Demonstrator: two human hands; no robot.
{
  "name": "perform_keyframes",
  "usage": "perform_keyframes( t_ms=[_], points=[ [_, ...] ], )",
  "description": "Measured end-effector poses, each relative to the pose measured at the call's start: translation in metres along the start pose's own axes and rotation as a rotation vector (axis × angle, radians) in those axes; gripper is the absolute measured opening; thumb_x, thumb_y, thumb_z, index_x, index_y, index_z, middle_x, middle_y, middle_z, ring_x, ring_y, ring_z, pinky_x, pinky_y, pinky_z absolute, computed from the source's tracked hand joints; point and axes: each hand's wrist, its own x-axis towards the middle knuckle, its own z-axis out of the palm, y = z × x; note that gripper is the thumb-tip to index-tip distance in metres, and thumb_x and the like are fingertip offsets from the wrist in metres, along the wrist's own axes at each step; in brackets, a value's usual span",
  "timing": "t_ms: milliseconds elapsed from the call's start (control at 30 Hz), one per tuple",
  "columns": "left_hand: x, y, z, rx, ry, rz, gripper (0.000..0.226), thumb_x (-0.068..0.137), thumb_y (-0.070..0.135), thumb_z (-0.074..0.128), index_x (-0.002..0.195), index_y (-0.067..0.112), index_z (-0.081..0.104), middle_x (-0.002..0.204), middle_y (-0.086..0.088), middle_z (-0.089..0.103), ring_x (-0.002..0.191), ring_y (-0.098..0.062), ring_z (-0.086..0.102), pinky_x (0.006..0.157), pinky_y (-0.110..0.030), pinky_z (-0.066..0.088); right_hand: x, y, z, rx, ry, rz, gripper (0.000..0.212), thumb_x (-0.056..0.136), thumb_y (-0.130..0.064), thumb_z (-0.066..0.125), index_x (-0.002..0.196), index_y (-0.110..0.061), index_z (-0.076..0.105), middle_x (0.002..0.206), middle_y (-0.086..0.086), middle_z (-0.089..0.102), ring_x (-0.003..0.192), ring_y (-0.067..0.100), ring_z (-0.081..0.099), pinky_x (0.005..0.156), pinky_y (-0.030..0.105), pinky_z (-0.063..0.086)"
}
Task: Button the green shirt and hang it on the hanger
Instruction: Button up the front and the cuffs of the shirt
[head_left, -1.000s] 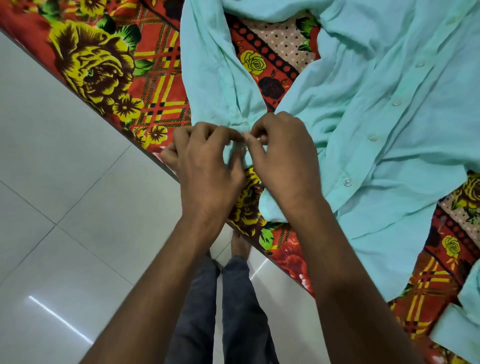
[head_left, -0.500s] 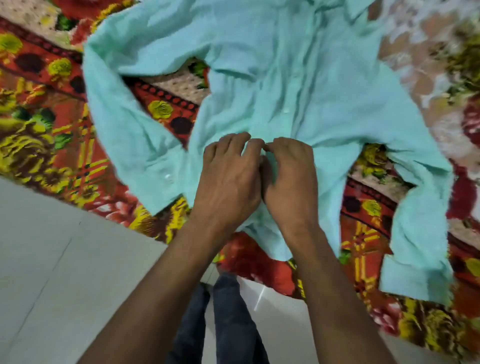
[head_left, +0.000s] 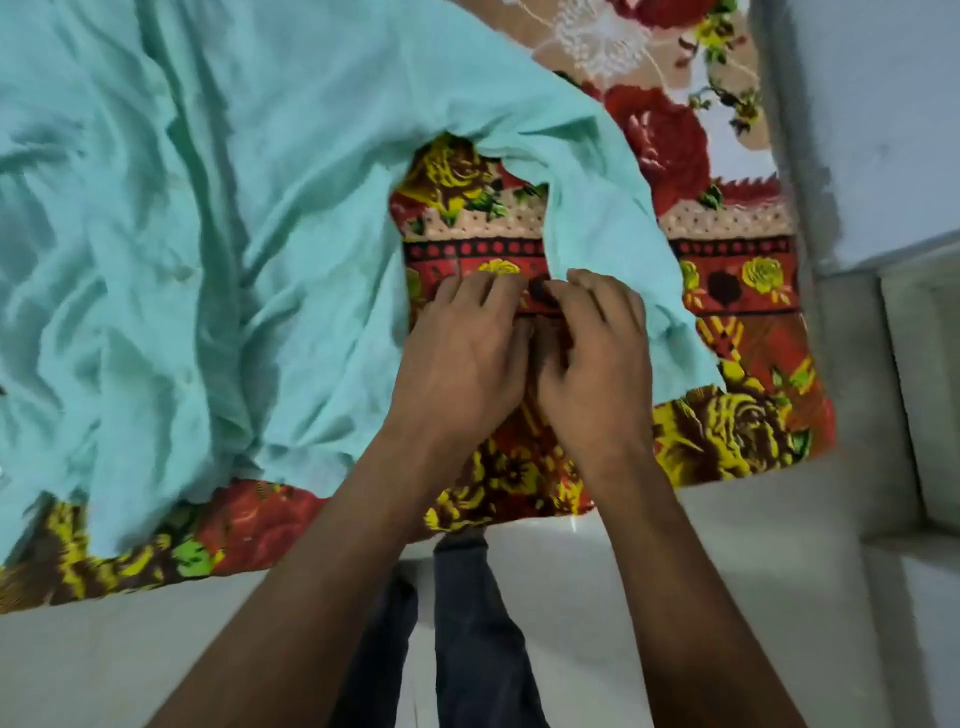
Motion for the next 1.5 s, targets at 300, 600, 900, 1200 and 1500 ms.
perform_keyframes(
  t_ms=[300,600,900,1200,1500],
  points=[
    [0.018,0.042,0.071,-0.053,-0.056,-0.036,0.034,0.090,0.048,0.061,0.107,0.019,0.069,0.104,-0.001,0.065,0.104,-0.028,0.059,0.090,-0.046,0.045,-0.030,0.092,-0.007,0.048,0.008,0.039,0.037,0.100,-0.024,0.059,0.134,-0.010,0.064,0.150,0.014,0.049,0.142,0.031,0.042,0.120,0.040,0.034],
    [0.019,0.052,0.087,-0.110,0.017,-0.016,0.009,0.095,0.025,0.065,0.097,0.016,0.069,0.095,0.000,0.066,0.092,-0.026,0.057,0.082,-0.045,0.044,-0.025,0.112,-0.022,0.219,0.091,0.252,0.032,0.093,-0.025,0.074,0.118,-0.008,0.064,0.108,0.004,0.061,0.099,0.014,0.057,0.083,0.022,0.049],
    [0.010,0.059,0.074,-0.110,0.146,-0.022,0.016,0.092,0.008,0.067,0.109,0.008,0.065,0.100,-0.006,0.062,0.097,-0.027,0.054,0.082,-0.035,0.042,-0.015,0.107,-0.042,0.586,-0.027,0.472,0.012,0.093,-0.015,0.076,0.103,-0.017,0.069,0.099,-0.007,0.073,0.096,0.001,0.070,0.083,0.013,0.055],
    [0.006,0.066,0.077,-0.234,0.039,0.095,0.024,0.090,0.022,0.075,0.110,0.012,0.069,0.102,-0.001,0.068,0.096,-0.023,0.056,0.081,-0.044,0.049,-0.021,0.099,-0.045,0.971,-0.089,0.667,0.026,0.101,-0.011,0.065,0.124,-0.020,0.073,0.118,-0.011,0.075,0.113,-0.001,0.069,0.096,0.020,0.056],
    [0.013,0.056,0.071,-0.278,0.022,-0.024,0.013,0.096,0.016,0.066,0.106,0.010,0.060,0.093,0.000,0.064,0.088,-0.023,0.059,0.072,-0.048,0.053,-0.028,0.101,-0.046,0.479,0.214,0.512,0.023,0.101,-0.024,0.065,0.122,-0.016,0.071,0.114,-0.007,0.070,0.104,0.004,0.067,0.084,0.020,0.057]
  ],
)
